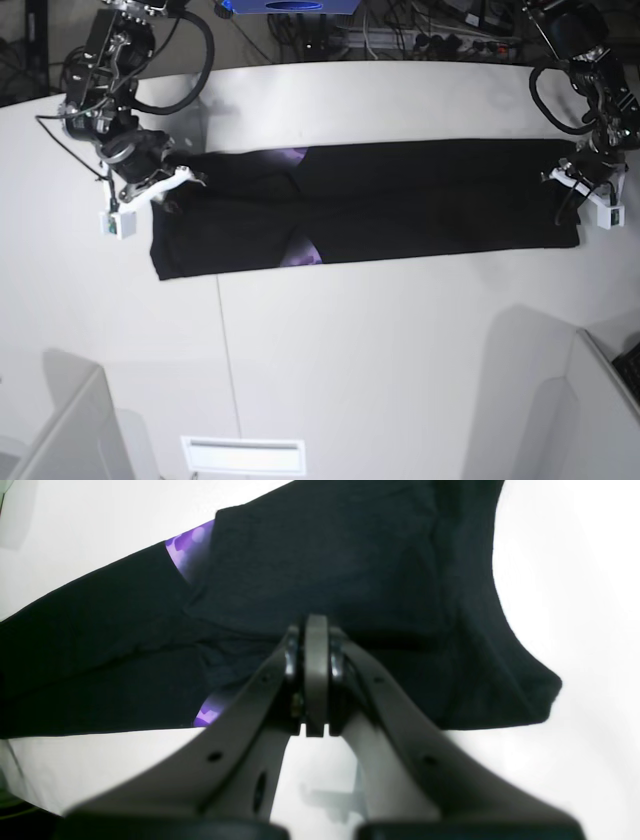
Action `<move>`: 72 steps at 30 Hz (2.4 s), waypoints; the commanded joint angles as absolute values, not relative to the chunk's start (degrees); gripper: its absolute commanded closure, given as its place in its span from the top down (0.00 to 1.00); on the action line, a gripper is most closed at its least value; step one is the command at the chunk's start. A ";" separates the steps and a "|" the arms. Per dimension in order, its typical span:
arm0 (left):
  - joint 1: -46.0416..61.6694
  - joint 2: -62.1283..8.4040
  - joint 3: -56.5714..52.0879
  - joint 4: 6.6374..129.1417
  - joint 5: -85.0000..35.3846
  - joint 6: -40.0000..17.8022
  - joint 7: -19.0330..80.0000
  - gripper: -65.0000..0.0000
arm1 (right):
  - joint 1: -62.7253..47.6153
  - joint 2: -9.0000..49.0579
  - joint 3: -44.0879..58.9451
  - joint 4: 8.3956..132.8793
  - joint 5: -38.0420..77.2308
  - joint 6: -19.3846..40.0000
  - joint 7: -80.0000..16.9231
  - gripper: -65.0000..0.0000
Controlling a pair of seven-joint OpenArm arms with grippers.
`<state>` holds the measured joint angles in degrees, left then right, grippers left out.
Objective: Fold the T-shirt properly
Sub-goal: 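Grasp the strip's end with the left gripper and fold it toward the middle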
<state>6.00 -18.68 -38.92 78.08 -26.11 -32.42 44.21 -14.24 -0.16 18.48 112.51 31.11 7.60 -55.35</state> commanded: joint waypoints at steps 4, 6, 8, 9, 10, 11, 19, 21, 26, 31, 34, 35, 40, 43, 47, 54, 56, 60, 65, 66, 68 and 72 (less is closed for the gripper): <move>7.96 -19.56 -38.90 84.26 -27.03 -32.66 43.12 0.00 | -13.85 0.13 18.59 113.54 31.87 8.04 -54.37 0.00; 9.10 -18.51 -38.81 86.46 -27.03 -32.66 43.21 0.00 | -13.85 0.13 18.59 113.54 31.87 8.04 -54.46 0.00; 9.80 -17.19 -38.81 89.27 -27.03 -32.66 43.47 0.00 | -13.85 0.13 18.59 113.45 31.87 8.04 -54.46 0.00; 10.42 -16.66 -38.73 90.51 -27.03 -32.66 43.47 0.00 | -13.85 0.13 18.59 113.45 31.87 8.04 -54.46 0.00; 10.95 -16.04 -37.85 91.82 -27.03 -32.66 43.47 0.00 | -13.85 0.13 18.59 113.45 31.87 8.04 -54.46 0.00; 11.47 -15.69 -36.62 93.23 -27.03 -32.57 43.47 0.00 | -13.85 0.13 18.59 113.45 31.87 8.04 -54.46 0.00; 12.53 -13.14 -28.18 95.96 -27.47 -26.77 43.56 0.00 | -14.55 0.13 18.59 113.36 31.87 8.04 -54.20 0.00; 12.53 -13.05 -26.42 95.96 -27.56 -26.07 43.56 0.00 | -14.81 0.13 18.59 113.36 31.87 8.04 -54.20 0.00; 12.35 -11.21 -22.11 97.98 -27.12 -25.98 43.56 0.00 | -15.08 0.13 18.59 113.27 31.78 8.04 -54.11 0.00; 12.44 -9.45 -18.59 99.74 -27.12 -24.04 43.56 0.00 | -15.08 0.13 18.59 113.27 31.78 8.04 -54.11 0.00; 12.35 -9.36 -15.25 99.91 -27.65 -21.23 43.56 0.00 | -15.08 0.22 18.59 113.27 31.69 8.04 -54.20 0.00; 12.18 -9.36 -13.93 99.91 -27.65 -20.70 43.56 0.00 | -15.08 0.22 18.59 113.27 31.69 8.04 -54.20 0.00; 12.00 -7.60 -9.98 99.91 -27.65 -18.77 43.56 0.00 | -15.08 0.22 18.59 113.27 31.60 8.04 -54.20 0.00; 11.91 -6.64 -8.66 99.91 -27.65 -17.80 43.56 0.00 | -15.08 0.22 18.59 113.27 31.60 8.04 -54.20 0.00; 11.91 -6.11 -6.37 99.91 -27.65 -17.10 43.56 0.00 | -15.08 0.31 18.59 113.19 31.52 8.04 -54.20 0.00; 10.59 -5.67 -2.95 99.91 -27.65 -14.46 43.56 0.00 | -14.99 0.40 18.59 113.19 31.52 8.04 -54.20 0.00; 9.71 -4.88 -2.77 99.82 -27.65 -13.93 43.56 0.00 | -14.99 0.40 18.59 113.19 31.52 8.04 -54.20 0.00; 8.57 -3.38 -2.51 99.65 -27.74 -13.76 43.74 0.00 | -14.99 0.40 18.59 113.19 31.52 8.04 -54.20 0.00; 5.67 -1.10 -2.59 99.47 -27.74 -12.97 49.10 0.00 | -14.99 0.40 18.59 113.19 31.52 8.04 -54.20 0.00; 5.23 -0.57 -2.59 99.47 -27.74 -12.97 49.36 0.00 | -14.99 0.40 18.59 113.19 31.52 8.04 -54.20 0.00; 4.79 0.31 -2.59 99.47 -27.65 -12.79 49.45 0.00 | -14.99 0.40 18.59 113.19 31.52 8.04 -54.20 0.00; 4.18 0.40 -1.54 99.38 -27.65 -12.26 49.45 0.00 | -14.99 0.40 18.59 113.19 31.52 8.04 -54.20 0.00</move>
